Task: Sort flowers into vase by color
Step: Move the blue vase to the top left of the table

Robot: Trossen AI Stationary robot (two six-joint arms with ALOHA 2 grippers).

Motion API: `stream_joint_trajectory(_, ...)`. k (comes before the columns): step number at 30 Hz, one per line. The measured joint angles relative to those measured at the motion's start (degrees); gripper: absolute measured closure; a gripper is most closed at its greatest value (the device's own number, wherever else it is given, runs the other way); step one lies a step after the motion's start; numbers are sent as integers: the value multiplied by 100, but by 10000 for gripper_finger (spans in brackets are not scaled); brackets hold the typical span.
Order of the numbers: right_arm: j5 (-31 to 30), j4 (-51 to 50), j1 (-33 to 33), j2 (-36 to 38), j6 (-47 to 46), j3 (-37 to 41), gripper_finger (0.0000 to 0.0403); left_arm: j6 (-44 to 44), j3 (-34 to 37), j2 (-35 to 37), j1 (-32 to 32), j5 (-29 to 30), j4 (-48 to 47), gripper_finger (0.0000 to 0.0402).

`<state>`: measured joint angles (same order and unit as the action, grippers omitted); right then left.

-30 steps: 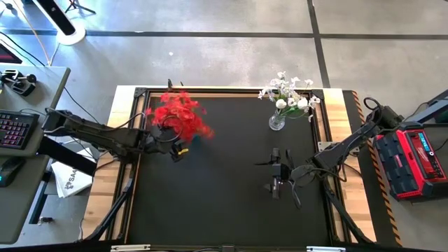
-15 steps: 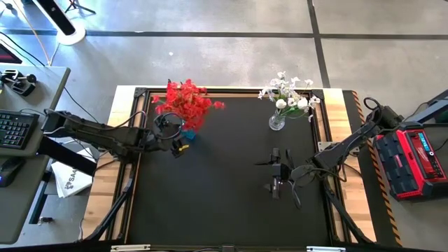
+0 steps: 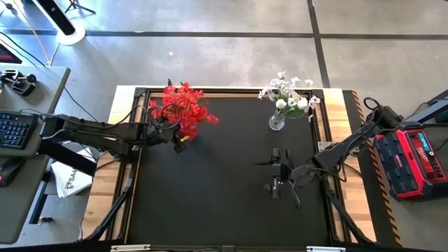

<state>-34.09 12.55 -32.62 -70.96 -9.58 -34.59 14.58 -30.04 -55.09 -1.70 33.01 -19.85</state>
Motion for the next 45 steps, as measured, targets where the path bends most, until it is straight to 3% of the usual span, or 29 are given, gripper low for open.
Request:
stream_joint_trajectory(17, 0, 0, 0, 0, 1, 0, 73, -70, -189, 4, -97, -311, -156, 106)
stream_joint_trajectory(25, 0, -12, 2, 0, 1, 0, 73, 95, -797, 4, -55, -361, -1112, 106)
stream_joint_trajectory(33, 0, -74, 0, 0, 1, 0, 73, 600, -920, -9, 79, -731, -2360, 106)
stream_joint_trajectory(37, -1, -74, 0, 0, 1, 0, 73, 958, -920, -17, 214, -380, -2712, 106)
stream_joint_trajectory(45, -1, -77, 1, 0, 1, 0, 73, 985, -751, -11, 824, 645, -2379, 106)
